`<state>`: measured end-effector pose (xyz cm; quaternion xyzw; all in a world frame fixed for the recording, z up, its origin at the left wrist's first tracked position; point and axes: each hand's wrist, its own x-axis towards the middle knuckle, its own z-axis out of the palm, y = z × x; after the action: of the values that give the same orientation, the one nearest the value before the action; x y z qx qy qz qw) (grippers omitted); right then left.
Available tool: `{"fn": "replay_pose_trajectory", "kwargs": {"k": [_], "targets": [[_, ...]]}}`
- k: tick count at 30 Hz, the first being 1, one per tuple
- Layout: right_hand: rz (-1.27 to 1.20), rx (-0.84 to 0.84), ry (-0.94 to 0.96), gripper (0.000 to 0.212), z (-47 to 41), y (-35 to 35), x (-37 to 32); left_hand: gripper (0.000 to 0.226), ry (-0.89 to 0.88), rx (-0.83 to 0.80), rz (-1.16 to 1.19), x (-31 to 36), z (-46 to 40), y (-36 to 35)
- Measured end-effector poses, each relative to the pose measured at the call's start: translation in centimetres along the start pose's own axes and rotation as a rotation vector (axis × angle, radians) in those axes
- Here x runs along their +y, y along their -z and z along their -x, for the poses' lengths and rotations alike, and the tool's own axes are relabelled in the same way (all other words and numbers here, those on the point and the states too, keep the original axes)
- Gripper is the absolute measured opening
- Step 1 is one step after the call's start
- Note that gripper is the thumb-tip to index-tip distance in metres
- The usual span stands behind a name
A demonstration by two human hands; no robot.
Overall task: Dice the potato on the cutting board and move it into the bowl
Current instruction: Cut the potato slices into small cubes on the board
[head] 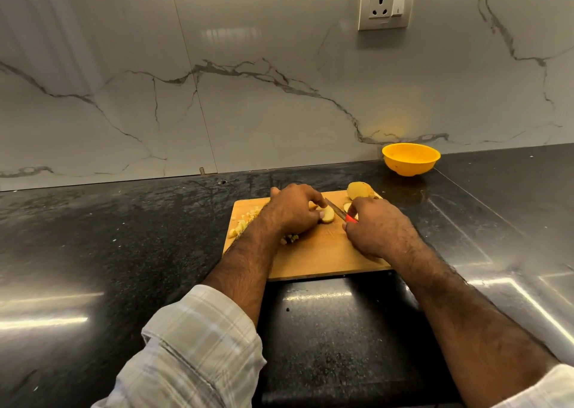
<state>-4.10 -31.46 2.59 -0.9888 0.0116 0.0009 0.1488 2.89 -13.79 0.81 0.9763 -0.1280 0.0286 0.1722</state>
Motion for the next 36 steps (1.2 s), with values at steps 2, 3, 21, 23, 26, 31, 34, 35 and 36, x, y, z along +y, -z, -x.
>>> {"fn": "replay_pose_trajectory", "kwargs": {"k": [2,3,21,23,26,31,34,35,36], "targets": [[-0.008,-0.020,0.015,0.045,0.1,0.1,-0.1,0.029,-0.016,-0.041,-0.027,-0.3,-0.1,0.0],[-0.012,-0.029,0.022,0.048,0.2,0.1,-0.1,0.033,-0.022,-0.053,-0.041,-0.4,-0.1,0.0],[0.025,-0.001,0.097,0.050,0.6,0.2,-0.8,0.038,-0.024,-0.067,-0.178,1.2,1.1,1.4],[0.040,0.003,0.116,0.050,0.9,0.2,-0.9,0.037,-0.024,-0.066,-0.184,1.3,1.2,1.4],[0.042,-0.008,0.139,0.048,1.0,0.2,-0.8,0.037,-0.020,-0.075,-0.211,1.6,1.2,1.3],[-0.031,-0.039,0.143,0.048,0.6,0.3,-0.4,0.037,-0.012,-0.090,-0.243,1.6,0.9,1.2],[-0.054,-0.066,0.134,0.049,0.3,0.2,-0.6,0.034,-0.014,-0.091,-0.204,1.6,0.8,1.1],[-0.052,-0.077,0.131,0.048,0.3,0.2,-0.7,0.033,-0.012,-0.096,-0.193,1.5,0.8,1.2],[-0.050,-0.084,0.131,0.047,0.3,0.2,-0.8,0.032,-0.015,-0.104,-0.191,1.6,0.9,1.2]]}}
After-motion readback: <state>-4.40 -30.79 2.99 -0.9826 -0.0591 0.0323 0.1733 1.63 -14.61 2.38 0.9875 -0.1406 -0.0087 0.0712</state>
